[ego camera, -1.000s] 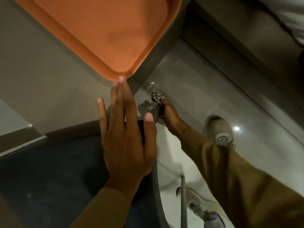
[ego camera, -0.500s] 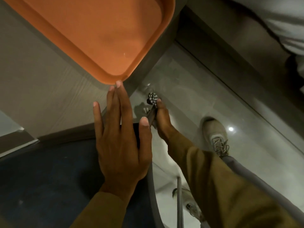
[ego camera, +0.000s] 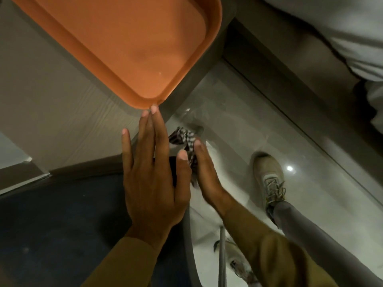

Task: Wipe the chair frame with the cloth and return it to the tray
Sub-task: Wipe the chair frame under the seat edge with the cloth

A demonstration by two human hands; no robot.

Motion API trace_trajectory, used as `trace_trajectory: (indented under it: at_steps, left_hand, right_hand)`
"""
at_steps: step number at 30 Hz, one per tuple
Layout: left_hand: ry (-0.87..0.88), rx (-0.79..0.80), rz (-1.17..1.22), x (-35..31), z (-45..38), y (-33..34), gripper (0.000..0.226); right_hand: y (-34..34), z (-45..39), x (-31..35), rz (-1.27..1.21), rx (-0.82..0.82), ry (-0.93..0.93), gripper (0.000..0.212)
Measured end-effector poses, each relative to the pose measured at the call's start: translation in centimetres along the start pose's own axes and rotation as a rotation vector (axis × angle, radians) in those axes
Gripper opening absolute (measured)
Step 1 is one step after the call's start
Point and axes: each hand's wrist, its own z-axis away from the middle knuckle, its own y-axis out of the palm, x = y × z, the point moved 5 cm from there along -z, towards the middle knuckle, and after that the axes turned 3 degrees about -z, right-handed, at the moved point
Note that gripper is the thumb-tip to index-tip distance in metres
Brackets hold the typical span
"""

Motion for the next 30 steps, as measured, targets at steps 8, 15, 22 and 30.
trace_trajectory:
  at_steps: [8, 15, 22, 30]
  left_hand:
    - [-0.025, -0.017, 0.008, -0.1, -0.3, -0.3, 0.077]
    - [-0.030, -0.017, -0.018, -0.1, -0.3, -0.3, 0.076]
    - [-0.032, -0.026, 0.032, 0.1, -0.1, -0.1, 0.072]
    - [-0.020, -0.007, 0.019, -0.3, 0.0, -0.3, 0.070]
  right_hand:
    - [0.8, -2.0, -0.3, -0.129, -0.067, 0.173, 0.055]
    - [0.6, 5.3, 1.0, 0.006, 0.099, -0.063, 0.063]
    - [-0.2, -5.4, -0.1, -0.022, -0.062, 0.174, 0.053]
    - [1.4, 6.3, 1.8, 0.015, 0.059, -0.150, 0.035]
